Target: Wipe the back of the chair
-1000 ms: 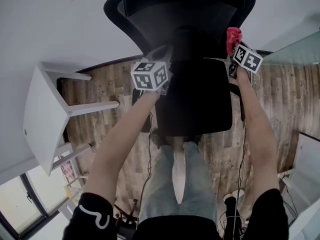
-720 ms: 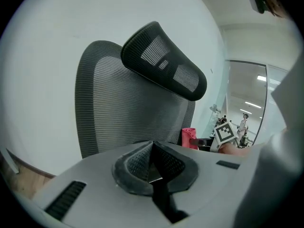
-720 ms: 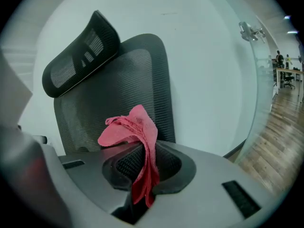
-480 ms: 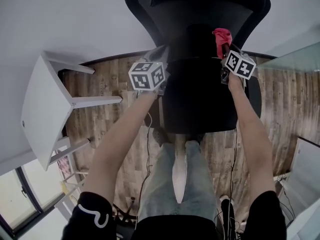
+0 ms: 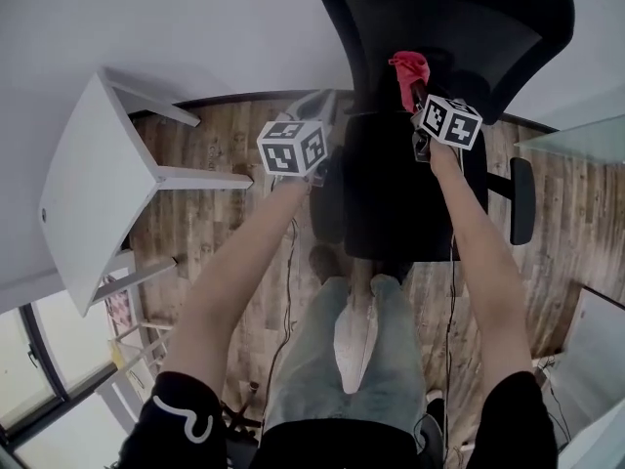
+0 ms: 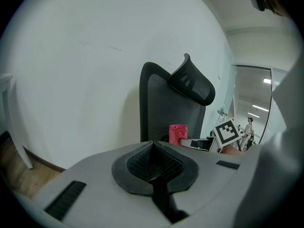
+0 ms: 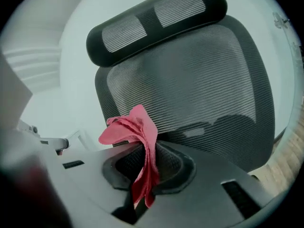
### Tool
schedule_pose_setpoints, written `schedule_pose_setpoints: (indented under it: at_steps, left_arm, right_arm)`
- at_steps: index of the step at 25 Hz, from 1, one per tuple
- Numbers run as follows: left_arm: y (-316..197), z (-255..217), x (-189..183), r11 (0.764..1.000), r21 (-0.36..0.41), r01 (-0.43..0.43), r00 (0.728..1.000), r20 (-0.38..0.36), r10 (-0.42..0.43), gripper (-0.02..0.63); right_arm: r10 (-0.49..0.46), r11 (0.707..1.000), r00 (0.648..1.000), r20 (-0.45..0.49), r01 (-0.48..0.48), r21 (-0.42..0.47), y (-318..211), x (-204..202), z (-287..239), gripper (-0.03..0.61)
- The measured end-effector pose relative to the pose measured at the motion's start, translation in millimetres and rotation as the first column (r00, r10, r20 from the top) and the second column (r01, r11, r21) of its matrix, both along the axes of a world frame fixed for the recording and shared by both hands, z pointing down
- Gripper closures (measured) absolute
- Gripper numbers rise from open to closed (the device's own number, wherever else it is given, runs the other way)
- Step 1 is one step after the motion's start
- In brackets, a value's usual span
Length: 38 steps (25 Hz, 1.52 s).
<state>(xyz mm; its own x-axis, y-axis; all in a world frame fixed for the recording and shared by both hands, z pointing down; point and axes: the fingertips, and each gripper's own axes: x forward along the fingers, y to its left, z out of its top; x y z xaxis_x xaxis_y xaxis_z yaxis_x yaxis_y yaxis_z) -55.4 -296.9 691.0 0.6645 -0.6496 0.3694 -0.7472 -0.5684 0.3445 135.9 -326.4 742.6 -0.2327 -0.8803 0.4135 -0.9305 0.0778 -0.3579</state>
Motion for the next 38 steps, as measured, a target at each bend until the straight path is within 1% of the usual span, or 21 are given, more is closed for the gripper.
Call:
schedule_pose_setpoints:
  at_steps: [4, 8, 11, 14, 17, 21, 24, 29, 31, 35, 38]
  left_arm:
    - [5, 13, -20, 1.0, 0.012, 0.004, 1.0, 0.005, -0.004, 0.591]
    - [5, 23, -32, 1.0, 0.025, 0.018, 1.0, -0.007, -0.018, 0.59]
    - [8, 27, -30, 0.999, 0.038, 0.011, 1.0, -0.013, -0.01, 0.59]
    - [11, 27, -24, 0.998, 0.056, -0.001, 1.0, -0.006, 0.001, 0.589]
    - [11, 24, -14, 0.997, 0.074, -0.006, 1.0, 0.0, 0.006, 0.59]
    - [7, 19, 9, 0.995, 0.096, -0.017, 1.0, 0.004, 0.016, 0.591]
    - [10, 19, 32, 0.994, 0.105, -0.028, 1.0, 0.012, 0.027, 0.591]
    - [17, 17, 80, 0.992, 0.106, -0.064, 0.998, 0.023, 0.062, 0.589]
    - [20, 14, 102, 0.991, 0.107, -0.078, 0.997, 0.027, 0.076, 0.591]
    - [31, 6, 148, 0.988, 0.107, -0.115, 0.993, 0.026, 0.113, 0.589]
    - [37, 3, 175, 0.985, 0.105, -0.138, 0.99, 0.03, 0.136, 0.591]
  right_arm:
    - [-0.053, 0.999, 0.999, 0.008, 0.053, 0.003, -3, -46, 15, 0.511]
    - [-0.129, 0.992, 0.991, -0.015, 0.129, 0.01, -6, -89, 28, 0.512]
    - [-0.152, 0.988, 0.988, -0.039, 0.152, 0.005, -9, -100, 39, 0.512]
    - [-0.132, 0.991, 0.99, -0.052, 0.132, -0.002, -12, -91, 47, 0.512]
    - [-0.108, 0.994, 0.992, -0.07, 0.108, -0.006, -14, -68, 51, 0.512]
    - [-0.083, 0.996, 0.992, -0.098, 0.084, 0.006, -14, -31, 50, 0.512]
    - [-0.071, 0.997, 0.989, -0.127, 0.073, 0.012, -9, -3, 52, 0.512]
    - [-0.031, 0.999, 0.99, -0.139, 0.033, 0.012, 1, 53, 51, 0.511]
    - [0.004, 1.0, 0.99, -0.139, -0.004, 0.007, 7, 85, 51, 0.512]
    - [0.132, 0.991, 0.985, -0.113, -0.134, -0.016, 28, 170, 48, 0.512]
    - [0.179, 0.983, 0.976, -0.126, -0.184, -0.028, 40, 218, 47, 0.512]
